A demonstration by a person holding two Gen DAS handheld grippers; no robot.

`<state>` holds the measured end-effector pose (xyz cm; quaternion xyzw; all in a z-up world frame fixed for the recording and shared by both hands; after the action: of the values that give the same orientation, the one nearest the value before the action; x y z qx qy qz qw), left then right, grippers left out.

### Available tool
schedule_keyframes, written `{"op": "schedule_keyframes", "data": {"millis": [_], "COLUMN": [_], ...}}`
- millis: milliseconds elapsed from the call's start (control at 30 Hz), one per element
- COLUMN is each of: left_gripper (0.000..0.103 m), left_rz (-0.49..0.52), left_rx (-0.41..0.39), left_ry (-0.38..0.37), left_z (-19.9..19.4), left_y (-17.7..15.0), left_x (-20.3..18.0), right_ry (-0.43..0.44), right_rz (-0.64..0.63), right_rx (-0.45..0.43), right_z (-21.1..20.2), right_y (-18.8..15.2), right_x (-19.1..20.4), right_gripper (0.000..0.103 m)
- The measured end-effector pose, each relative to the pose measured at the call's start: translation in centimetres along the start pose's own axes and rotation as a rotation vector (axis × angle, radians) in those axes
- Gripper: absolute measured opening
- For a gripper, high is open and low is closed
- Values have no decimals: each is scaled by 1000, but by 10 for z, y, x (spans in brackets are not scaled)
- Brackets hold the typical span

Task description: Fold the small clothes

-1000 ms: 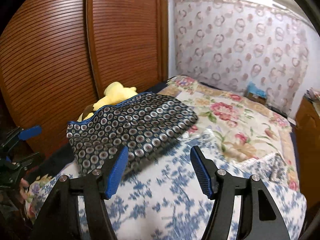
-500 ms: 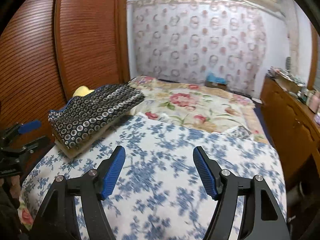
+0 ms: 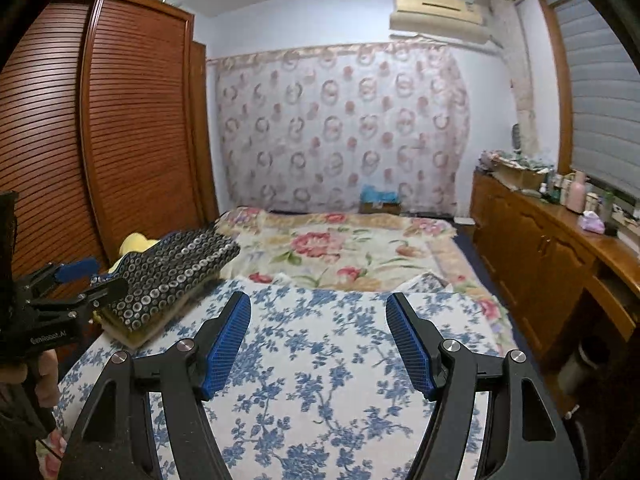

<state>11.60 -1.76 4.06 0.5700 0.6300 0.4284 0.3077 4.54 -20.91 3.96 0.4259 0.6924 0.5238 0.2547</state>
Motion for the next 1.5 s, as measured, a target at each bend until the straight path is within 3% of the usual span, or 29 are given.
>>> {"op": "schedule_keyframes", "data": {"millis": [167,1500], "left_gripper": [83,83], "left_rz": [3,0], "left_rx": [-16,-23], "left_ry": [-15,4], "left_z": [-8,-9], "left_y": [1,0], "left_x": [-6,0], "right_ry": [-32,-14], "right_rz": [-6,2], "right_rx": [-21,-26], "right_z": [3,2], "right_y": [-8,-9], "right_x": [3,-8], "right_gripper": [72,72]}}
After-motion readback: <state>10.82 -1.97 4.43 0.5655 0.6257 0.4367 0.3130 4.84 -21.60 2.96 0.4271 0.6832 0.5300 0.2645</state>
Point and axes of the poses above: each gripper's, at about its wrist camera, not at the fingertips, and z roughly the way its jaws point, x to its left, y to its top, the point moved 5 cm from there along z, roughly the way its jaws point, and after that the axes turned 15 degrees about y, right-handed, at the moved point
